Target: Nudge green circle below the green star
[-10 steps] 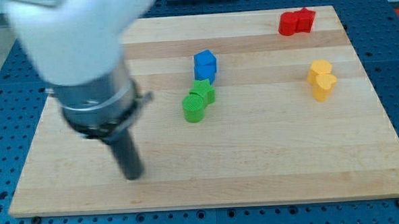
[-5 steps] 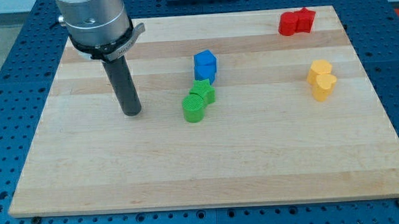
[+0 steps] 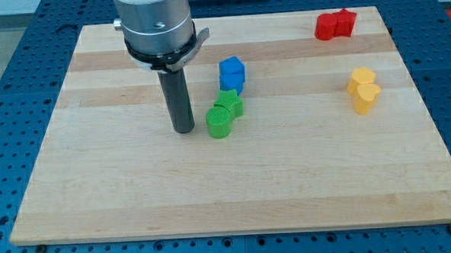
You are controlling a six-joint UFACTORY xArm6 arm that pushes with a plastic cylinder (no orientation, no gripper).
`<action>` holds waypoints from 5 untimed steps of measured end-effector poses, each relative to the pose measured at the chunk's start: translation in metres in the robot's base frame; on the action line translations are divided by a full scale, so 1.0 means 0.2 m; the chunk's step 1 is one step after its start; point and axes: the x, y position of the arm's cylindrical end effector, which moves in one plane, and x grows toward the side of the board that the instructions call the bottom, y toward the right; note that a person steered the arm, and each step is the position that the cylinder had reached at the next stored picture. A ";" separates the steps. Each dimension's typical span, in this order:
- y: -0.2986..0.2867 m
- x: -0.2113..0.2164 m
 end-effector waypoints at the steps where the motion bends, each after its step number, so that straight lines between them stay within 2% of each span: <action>1: 0.12 0.00; 5: 0.15 0.02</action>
